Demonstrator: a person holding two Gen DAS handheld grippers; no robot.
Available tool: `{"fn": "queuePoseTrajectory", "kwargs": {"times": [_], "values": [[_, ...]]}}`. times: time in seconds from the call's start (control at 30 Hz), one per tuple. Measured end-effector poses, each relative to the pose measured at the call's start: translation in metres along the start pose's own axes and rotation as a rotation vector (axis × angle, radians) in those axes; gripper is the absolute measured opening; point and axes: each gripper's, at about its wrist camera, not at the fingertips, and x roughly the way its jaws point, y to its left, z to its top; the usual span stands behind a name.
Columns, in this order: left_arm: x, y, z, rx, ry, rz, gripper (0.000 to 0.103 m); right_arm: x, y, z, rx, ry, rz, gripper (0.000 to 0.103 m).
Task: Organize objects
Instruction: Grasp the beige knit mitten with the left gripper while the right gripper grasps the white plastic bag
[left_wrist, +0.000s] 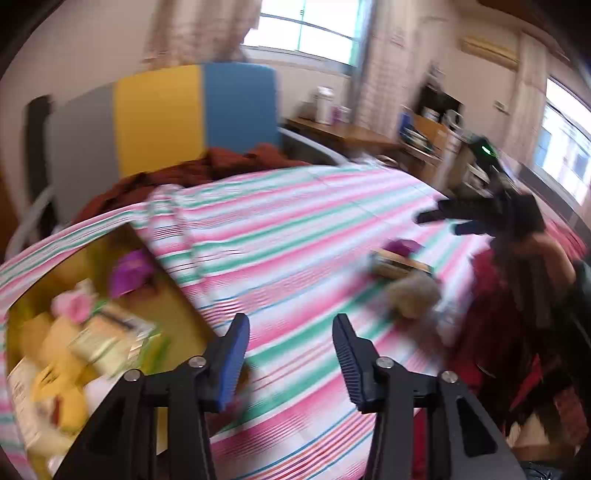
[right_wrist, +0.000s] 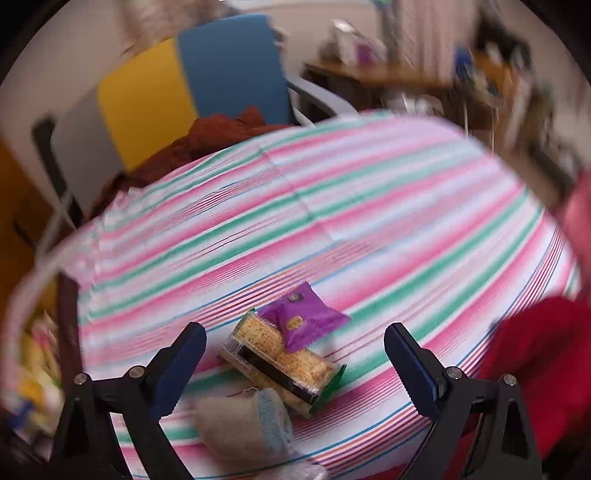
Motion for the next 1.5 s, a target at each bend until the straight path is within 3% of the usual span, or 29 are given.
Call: {"fn": "queuePoseTrajectory", "kwargs": {"times": [0.1,0.23,0.37,0.57,0.87,1.0,1.2,1.37,1.5], "values": [[0.022,-0.024,0.01,0.054,0.029,-0.074,0.059,-0.001,-0.018,0.001,0.111,-0.019,0.042,0.101],[0.056,-0.052,0.019,0.12,0.078,-0.158,0.061,-0.005,-0.018,0.001,0.116,-0.038,0.082,0.102],[0.087,-0.071,0.028,0.161,0.104,-0.226,0.072,-0.007,-0.02,0.002,0.12,-0.046,0.125,0.102],[0.121,-0.103,0.038,0.289,0.15,-0.311,0.078,-0.009,-0.021,0.001,0.124,-0.056,0.151,0.102],[0.164,-0.124,0.042,0.378,0.245,-0.421,0.079,-0.007,-0.025,0.002,0.142,-0.06,0.186,0.102],[0.177,-0.127,0.035,0.344,0.288,-0.457,0.069,-0.007,-0.028,0.002,0.157,-0.058,0.195,0.102],[0.164,-0.102,0.024,0.21,0.255,-0.439,0.064,-0.005,-0.029,0.002,0.164,-0.044,0.184,0.102],[0.142,-0.07,0.006,0.068,0.196,-0.327,0.064,-0.001,-0.024,0.002,0.14,-0.013,0.154,0.102],[0.127,-0.051,-0.008,0.005,0.167,-0.246,0.064,0.015,-0.013,0.002,0.076,0.124,0.157,0.102]]}}
